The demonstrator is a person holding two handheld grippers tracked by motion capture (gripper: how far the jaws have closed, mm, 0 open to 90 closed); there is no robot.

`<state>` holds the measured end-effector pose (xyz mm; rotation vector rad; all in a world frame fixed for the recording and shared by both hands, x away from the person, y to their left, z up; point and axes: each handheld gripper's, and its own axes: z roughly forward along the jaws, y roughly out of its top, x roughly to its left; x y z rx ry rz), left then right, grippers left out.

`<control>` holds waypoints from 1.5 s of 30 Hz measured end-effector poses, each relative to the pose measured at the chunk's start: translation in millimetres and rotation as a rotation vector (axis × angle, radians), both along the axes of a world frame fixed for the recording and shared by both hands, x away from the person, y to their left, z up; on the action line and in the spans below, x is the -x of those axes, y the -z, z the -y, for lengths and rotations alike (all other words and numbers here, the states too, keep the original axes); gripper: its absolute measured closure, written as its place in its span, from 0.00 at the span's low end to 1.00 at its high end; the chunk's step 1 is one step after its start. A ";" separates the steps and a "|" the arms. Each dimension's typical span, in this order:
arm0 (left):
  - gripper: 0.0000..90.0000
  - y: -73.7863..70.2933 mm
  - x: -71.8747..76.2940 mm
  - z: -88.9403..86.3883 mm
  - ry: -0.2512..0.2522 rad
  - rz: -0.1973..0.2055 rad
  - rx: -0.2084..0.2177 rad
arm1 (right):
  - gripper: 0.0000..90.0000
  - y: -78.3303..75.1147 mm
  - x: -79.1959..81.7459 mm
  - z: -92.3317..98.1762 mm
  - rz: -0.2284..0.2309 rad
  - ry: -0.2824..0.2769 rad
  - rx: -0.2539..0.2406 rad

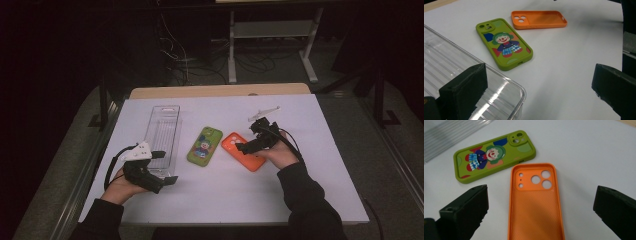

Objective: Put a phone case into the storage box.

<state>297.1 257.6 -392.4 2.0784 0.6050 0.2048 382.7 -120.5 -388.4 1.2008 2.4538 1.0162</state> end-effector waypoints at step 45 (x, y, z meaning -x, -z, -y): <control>0.00 1.6 -0.5 -0.3 -0.001 -0.007 0.009 | 0.05 57.4 -9.6 -13.9 -0.098 -0.041 0.092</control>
